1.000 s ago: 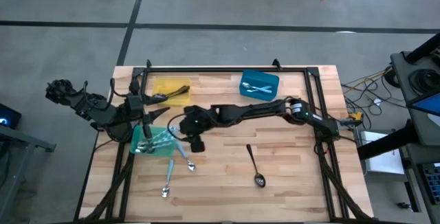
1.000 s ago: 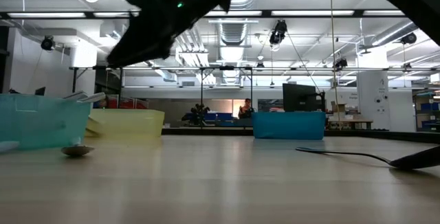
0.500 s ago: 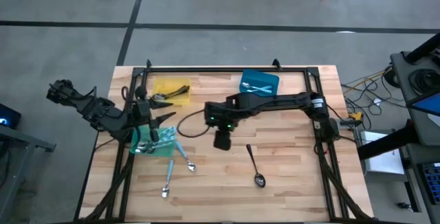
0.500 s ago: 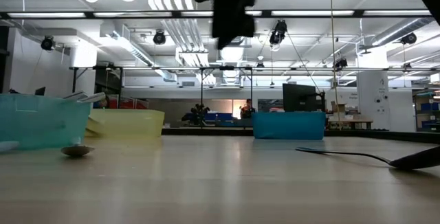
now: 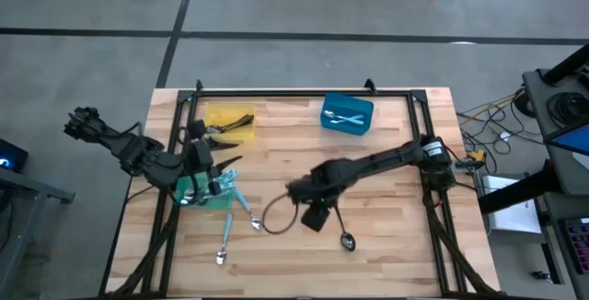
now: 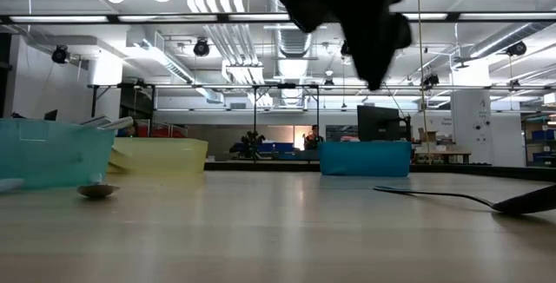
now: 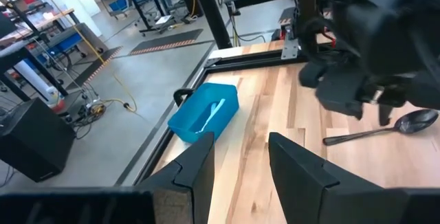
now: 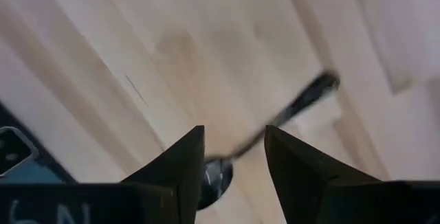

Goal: Sort silverware by color (type)
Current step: Put the black spoon into the yellow bin

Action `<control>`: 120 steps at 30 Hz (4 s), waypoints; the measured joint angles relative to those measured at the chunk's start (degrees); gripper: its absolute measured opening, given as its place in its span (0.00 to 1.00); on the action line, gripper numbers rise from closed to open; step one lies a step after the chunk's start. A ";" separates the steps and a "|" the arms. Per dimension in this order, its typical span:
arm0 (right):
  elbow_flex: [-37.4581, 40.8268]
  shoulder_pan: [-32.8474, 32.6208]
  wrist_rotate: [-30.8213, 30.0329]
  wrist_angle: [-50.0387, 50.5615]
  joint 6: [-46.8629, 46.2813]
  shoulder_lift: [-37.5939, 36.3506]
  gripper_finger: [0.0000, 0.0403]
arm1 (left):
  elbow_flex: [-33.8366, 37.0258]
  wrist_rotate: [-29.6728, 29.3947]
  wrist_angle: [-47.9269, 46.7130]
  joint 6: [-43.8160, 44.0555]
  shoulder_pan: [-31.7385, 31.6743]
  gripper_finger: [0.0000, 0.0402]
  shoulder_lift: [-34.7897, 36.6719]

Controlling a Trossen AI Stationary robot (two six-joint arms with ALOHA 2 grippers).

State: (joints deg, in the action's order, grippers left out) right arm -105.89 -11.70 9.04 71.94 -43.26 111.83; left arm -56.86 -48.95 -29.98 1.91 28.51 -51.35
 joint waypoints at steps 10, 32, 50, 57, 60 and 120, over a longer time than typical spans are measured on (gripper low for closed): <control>14.32 -3.04 -1.98 -1.79 -8.63 -3.51 0.41 | 0.00 0.42 0.28 1.66 0.00 0.29 -2.45; 33.95 -2.67 -1.57 -25.43 -14.87 -4.72 0.37 | 0.00 -0.20 2.59 -3.43 -0.01 0.29 -3.63; 34.00 -2.84 -6.41 -26.78 -12.67 -4.86 0.04 | 0.00 -0.20 3.52 -4.41 -0.11 0.29 -3.63; 34.31 -2.67 -15.25 -28.68 -8.42 -9.97 0.02 | 0.00 -0.33 4.79 -4.41 -0.34 0.29 -3.63; 36.35 -2.67 -18.25 -32.56 -6.36 -13.60 0.02 | 0.00 -1.71 6.70 -4.44 -0.58 0.29 -3.65; 79.27 -29.68 -44.94 -75.34 0.78 -48.65 0.02 | -0.02 40.76 47.66 -14.97 -22.34 0.29 -52.90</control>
State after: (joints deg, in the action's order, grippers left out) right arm -26.62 -41.39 -35.90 -3.40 -42.48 63.18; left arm -56.88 -8.19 17.68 -13.07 6.18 -104.25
